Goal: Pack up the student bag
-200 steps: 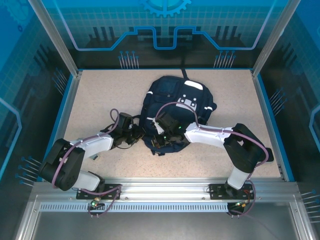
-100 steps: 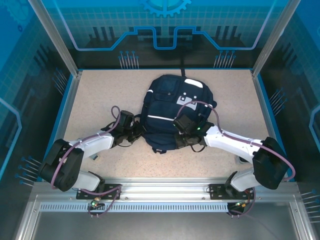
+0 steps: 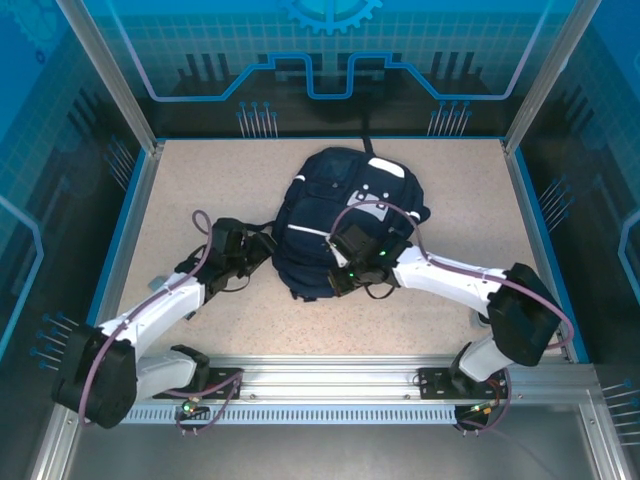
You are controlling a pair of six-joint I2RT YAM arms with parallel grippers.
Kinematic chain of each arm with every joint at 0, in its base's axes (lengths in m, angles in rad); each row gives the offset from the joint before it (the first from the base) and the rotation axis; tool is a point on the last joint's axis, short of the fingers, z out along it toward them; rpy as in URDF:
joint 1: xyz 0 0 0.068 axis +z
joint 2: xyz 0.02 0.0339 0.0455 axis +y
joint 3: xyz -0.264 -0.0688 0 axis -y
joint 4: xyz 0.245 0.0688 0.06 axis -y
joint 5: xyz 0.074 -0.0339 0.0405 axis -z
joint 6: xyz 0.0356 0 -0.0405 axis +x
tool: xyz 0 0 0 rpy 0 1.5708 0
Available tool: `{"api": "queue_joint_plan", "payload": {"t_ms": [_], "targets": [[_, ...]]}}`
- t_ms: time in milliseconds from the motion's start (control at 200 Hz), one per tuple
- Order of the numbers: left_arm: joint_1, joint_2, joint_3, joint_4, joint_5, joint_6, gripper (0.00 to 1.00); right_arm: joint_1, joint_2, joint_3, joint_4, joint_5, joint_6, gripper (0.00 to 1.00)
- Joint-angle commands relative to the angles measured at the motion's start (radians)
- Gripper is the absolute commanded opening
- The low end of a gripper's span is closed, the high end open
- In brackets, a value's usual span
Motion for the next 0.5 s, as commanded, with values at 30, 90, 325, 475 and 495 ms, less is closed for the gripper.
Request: {"api": "queue_joint_plan", "payload": {"t_ms": [30, 90, 325, 475, 495], "targets": [[-0.001, -0.054, -0.054, -0.018, 0.077, -0.089, 0.57, 0.035, 0.064, 0.098, 0.125, -0.112, -0.031, 0.00], [-0.003, -0.069, -0.067, -0.010, 0.089, -0.115, 0.58, 0.044, 0.087, 0.119, 0.136, -0.123, -0.027, 0.00], [-0.010, -0.027, -0.065, 0.100, 0.196, -0.153, 0.58, 0.058, 0.120, 0.139, 0.134, -0.131, -0.029, 0.00], [-0.028, 0.023, -0.034, 0.117, 0.189, -0.159, 0.51, 0.059, 0.116, 0.123, 0.135, -0.131, -0.026, 0.00], [-0.032, 0.032, -0.030, 0.115, 0.185, -0.160, 0.51, 0.059, 0.116, 0.122, 0.136, -0.131, -0.026, 0.00]]}}
